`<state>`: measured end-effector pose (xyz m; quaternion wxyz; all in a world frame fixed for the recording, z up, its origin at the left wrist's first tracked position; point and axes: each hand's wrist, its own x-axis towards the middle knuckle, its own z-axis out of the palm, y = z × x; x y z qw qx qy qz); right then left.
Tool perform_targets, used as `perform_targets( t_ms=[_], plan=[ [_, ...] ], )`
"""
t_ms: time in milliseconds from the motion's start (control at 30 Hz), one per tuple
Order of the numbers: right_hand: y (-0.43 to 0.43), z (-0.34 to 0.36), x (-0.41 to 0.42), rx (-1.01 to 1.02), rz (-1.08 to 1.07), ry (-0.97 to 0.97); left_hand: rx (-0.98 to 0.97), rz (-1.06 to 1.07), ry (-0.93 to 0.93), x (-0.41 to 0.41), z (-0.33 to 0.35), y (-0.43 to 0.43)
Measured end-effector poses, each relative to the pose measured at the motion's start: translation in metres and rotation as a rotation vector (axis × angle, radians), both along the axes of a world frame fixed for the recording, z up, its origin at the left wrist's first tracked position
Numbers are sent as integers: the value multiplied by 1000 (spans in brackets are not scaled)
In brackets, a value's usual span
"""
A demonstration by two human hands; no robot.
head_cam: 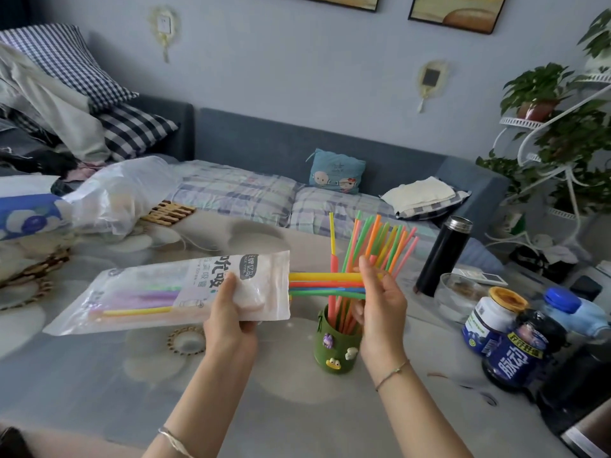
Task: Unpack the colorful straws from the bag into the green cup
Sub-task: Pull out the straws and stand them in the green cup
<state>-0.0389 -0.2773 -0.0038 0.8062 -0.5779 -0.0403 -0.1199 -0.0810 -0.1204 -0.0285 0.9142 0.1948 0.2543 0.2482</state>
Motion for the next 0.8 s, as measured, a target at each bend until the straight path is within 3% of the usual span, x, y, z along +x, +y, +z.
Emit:
perform_targets(
  t_ms=[267, 367, 567, 733, 800],
  plan=[
    [38, -1, -13, 11, 44, -46, -80, -96, 29, 4, -2, -34],
    [27, 4, -9, -45, 22, -20, -125, -80, 10, 5, -2, -33],
    [-15, 22, 9, 40, -43, -15, -134, -25, -23, 5, -1, -19],
    [-4, 19, 7, -290, 108, -60, -126, -169, -31, -1, -1, -41],
    [-8, 27, 11, -334, 102, -87, -165, -182, -21, -2, 1, -38]
  ],
)
